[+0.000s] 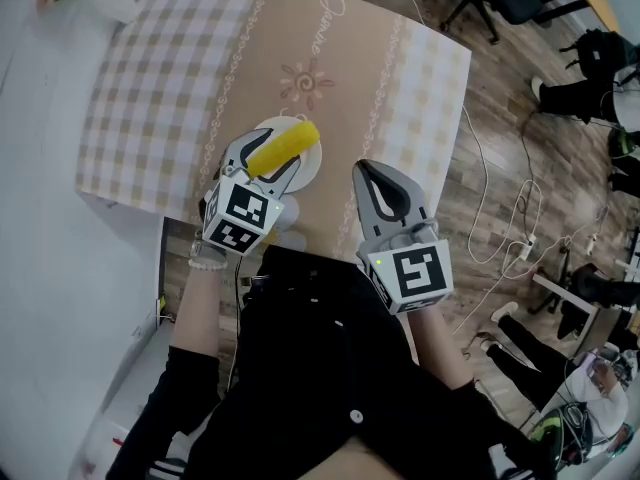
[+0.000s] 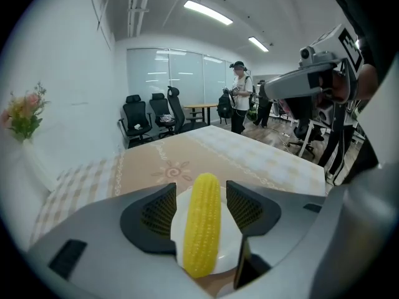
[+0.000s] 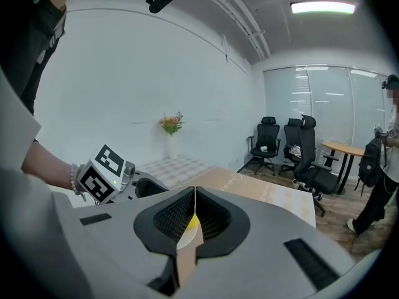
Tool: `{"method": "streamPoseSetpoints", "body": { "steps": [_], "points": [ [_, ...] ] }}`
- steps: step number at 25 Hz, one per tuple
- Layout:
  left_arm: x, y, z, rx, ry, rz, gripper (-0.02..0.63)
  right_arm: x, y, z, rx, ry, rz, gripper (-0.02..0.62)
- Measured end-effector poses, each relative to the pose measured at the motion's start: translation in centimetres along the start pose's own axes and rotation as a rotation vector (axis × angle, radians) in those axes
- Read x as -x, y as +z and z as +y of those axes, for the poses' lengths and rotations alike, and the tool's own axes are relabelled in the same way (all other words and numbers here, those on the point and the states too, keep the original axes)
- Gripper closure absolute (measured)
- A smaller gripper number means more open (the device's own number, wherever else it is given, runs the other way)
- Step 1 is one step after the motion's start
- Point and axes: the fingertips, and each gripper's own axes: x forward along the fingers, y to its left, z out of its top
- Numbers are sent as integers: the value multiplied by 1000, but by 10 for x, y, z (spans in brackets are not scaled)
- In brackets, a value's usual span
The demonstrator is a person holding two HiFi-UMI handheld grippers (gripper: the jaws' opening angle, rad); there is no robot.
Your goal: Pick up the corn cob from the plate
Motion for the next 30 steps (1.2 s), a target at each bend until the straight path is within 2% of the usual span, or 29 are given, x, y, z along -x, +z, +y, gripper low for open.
{"method": "streamPoseSetpoints", "body": {
  "steps": [10,22,27,30],
  "points": [
    [-32,-30,-4,-31,-59,120,339,-3,-6,-4,2,-5,23,552],
    [-54,-58,-8,-12,-80,218,334,1,-12,-12,-4,-28,30,552],
    [-54,-61,-7,40,-80,210,334,2,-12,-10,-11,-26,34,552],
    [-53,-60,-5,43,-71,191,337,3,-13,-9,-2,-25,34,552]
  ]
}}
